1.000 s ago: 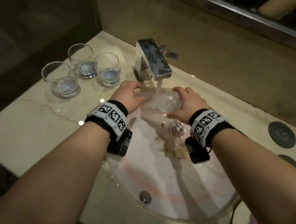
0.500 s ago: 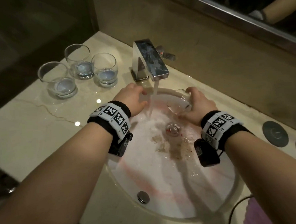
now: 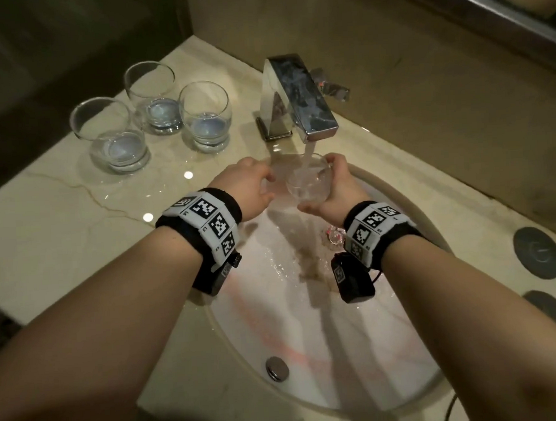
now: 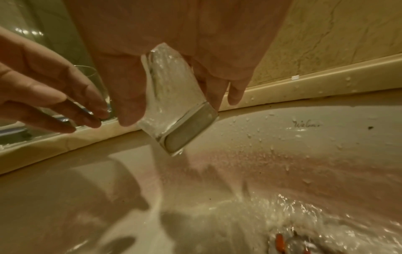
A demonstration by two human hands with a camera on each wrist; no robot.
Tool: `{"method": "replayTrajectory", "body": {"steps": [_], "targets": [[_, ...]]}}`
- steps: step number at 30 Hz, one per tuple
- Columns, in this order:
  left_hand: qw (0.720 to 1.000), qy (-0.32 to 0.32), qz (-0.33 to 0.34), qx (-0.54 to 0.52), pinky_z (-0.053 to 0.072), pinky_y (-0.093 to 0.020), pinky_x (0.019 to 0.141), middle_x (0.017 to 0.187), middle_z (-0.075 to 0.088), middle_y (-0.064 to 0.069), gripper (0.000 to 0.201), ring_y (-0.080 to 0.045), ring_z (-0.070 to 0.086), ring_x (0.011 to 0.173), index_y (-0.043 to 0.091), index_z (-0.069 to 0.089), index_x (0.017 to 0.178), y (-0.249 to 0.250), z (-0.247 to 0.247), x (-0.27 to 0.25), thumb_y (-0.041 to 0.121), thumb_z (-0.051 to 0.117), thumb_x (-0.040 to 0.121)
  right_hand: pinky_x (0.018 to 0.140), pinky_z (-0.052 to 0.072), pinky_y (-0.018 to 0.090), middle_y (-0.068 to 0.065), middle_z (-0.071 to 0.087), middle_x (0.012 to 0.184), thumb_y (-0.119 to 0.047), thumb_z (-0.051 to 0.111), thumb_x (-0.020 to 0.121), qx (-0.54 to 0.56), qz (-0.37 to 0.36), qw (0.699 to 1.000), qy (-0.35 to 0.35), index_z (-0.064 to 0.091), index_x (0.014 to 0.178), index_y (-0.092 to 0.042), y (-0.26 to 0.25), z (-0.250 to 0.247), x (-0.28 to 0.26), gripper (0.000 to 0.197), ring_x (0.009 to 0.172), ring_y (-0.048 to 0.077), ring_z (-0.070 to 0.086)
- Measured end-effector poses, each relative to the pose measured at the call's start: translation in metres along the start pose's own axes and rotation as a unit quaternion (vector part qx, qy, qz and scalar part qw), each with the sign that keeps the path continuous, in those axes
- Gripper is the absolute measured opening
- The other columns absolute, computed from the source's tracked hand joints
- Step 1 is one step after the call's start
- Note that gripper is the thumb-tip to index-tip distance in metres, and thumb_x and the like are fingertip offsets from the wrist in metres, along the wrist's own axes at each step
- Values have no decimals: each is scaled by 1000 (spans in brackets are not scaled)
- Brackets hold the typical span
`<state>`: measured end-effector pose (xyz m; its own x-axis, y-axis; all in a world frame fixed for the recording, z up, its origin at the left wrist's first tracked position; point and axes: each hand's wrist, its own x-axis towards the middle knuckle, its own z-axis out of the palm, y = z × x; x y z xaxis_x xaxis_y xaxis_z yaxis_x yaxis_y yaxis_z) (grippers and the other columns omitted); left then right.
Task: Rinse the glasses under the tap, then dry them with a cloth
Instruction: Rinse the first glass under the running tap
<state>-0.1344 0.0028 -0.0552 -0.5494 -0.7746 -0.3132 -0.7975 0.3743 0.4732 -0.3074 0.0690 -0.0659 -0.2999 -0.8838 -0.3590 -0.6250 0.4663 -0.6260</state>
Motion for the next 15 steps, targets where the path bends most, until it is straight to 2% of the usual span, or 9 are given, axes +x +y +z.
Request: {"method": "replayTrajectory", "body": {"steps": [2,5,10,15], "targets": [[1000,-2,3,3,36,-33,100,136,42,-6,39,-24,46,121,21,50,129,1,0,1,29,55,91,101,44,40,4,44,138,-25,83,69,13,5,1000,3,19,138,-23,1,1,2,93,119,23,50],[1000,4,6,-9,34,-31,99,135,43,-6,38,-24,46,121,21,51,128,1,3,1,30,55,91,100,44,38,3,46,133,-24,83,69,34,1,999,9,21,134,-25,3,2,3,90,115,21,52],[999,20,-17,-46,33,-32,103,137,41,-8,38,-25,43,123,19,51,128,-5,11,-5,28,55,91,103,42,40,2,44,136,-22,84,67,75,4,997,20,23,134,-26,3,4,5,91,118,21,49],[998,38,-14,-44,30,-32,103,139,40,-7,37,-25,40,126,18,51,129,-6,15,-5,24,53,92,98,42,32,2,45,136,-22,82,70,75,4,997,27,23,138,-26,3,5,4,90,117,20,50]]}}
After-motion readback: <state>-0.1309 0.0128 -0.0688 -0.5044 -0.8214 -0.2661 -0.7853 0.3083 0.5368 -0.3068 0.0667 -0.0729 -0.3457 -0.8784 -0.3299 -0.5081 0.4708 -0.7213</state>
